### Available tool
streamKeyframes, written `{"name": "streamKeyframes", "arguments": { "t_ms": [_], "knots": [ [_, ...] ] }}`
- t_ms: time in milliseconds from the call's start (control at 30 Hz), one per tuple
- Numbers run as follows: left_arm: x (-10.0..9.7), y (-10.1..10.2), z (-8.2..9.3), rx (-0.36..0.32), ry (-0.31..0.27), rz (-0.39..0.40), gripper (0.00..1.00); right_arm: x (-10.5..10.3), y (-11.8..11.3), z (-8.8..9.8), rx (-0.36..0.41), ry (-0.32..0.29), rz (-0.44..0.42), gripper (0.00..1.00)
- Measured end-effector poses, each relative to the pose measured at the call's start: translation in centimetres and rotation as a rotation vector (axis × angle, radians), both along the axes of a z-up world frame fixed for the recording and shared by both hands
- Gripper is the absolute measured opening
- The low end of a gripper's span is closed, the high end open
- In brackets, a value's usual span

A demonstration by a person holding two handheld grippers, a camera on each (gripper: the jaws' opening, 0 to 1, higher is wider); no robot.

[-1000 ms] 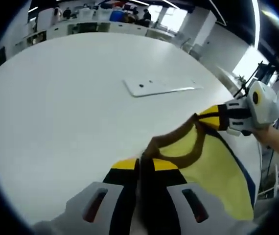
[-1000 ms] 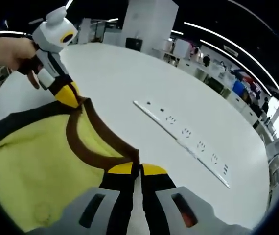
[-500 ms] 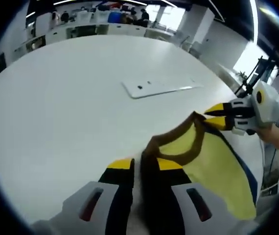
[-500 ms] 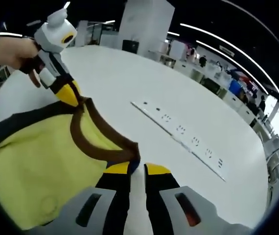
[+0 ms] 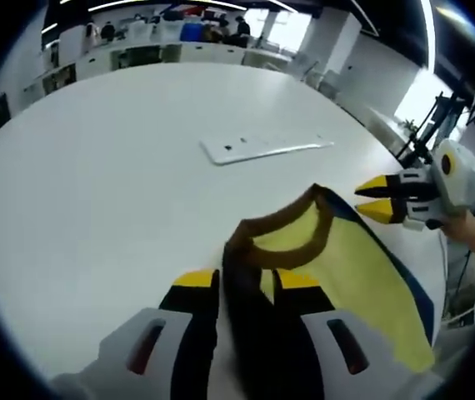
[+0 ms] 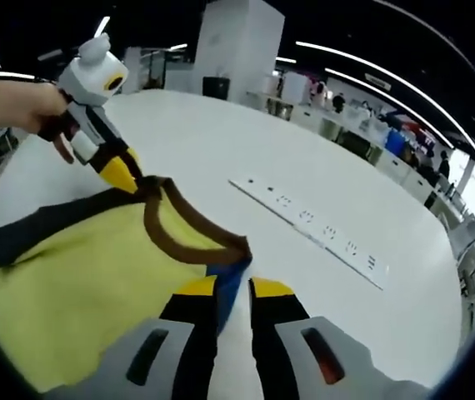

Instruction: Fold the garment on the visible template until the final outline fits inside the template.

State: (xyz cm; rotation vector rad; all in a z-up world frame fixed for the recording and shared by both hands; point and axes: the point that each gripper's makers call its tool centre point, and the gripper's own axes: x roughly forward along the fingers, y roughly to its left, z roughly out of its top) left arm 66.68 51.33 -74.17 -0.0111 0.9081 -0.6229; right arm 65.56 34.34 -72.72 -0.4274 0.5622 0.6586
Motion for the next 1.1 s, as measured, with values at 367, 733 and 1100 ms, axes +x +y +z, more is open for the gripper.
{"name": "streamKeyframes", "arguments": {
  "t_ms": [367, 733, 1100],
  "knots": [
    [-3.4, 0.3, 0.9, 0.003, -0.014, -0.001, 0.33, -4.1, 0.3, 1.0, 0.029, 0.027, 0.001, 0.18],
    [-6.9, 0.3, 2.0, 0.006, -0.012, -0.007, 0.38, -7.1, 0.0, 2.5, 0.052, 0.032, -0.007, 0.28],
    [-10.0, 0.8, 4.2, 0.003, -0.024, -0.009, 0.46, -10.0, -0.9, 4.4, 0.100, 0.052, -0.058, 0.40]
  ]
}}
